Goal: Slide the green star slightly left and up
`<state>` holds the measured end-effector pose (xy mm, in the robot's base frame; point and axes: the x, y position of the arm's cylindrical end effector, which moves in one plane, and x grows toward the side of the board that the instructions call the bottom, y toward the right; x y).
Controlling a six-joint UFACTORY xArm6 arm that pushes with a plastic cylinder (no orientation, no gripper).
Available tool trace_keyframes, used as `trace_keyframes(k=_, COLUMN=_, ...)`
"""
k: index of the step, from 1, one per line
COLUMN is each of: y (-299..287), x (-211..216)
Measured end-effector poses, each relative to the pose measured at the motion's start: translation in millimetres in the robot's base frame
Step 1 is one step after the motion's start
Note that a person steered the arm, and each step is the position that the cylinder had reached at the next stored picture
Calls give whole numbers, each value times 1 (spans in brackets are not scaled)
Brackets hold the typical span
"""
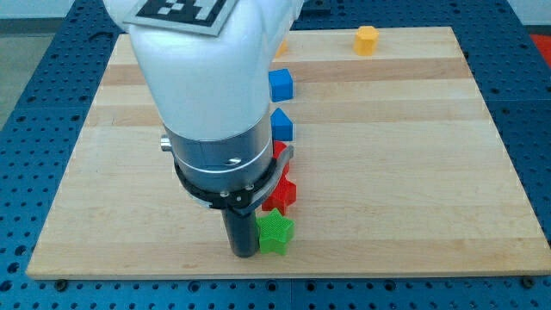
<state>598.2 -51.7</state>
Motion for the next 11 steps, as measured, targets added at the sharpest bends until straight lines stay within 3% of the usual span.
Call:
trace_keyframes(k=1, y=-5, x=21)
trace_keyframes(k=5, y=11, x=20)
trace_keyframes(k=8, y=93, x=20)
trace_keyframes(k=11, y=51, x=-9)
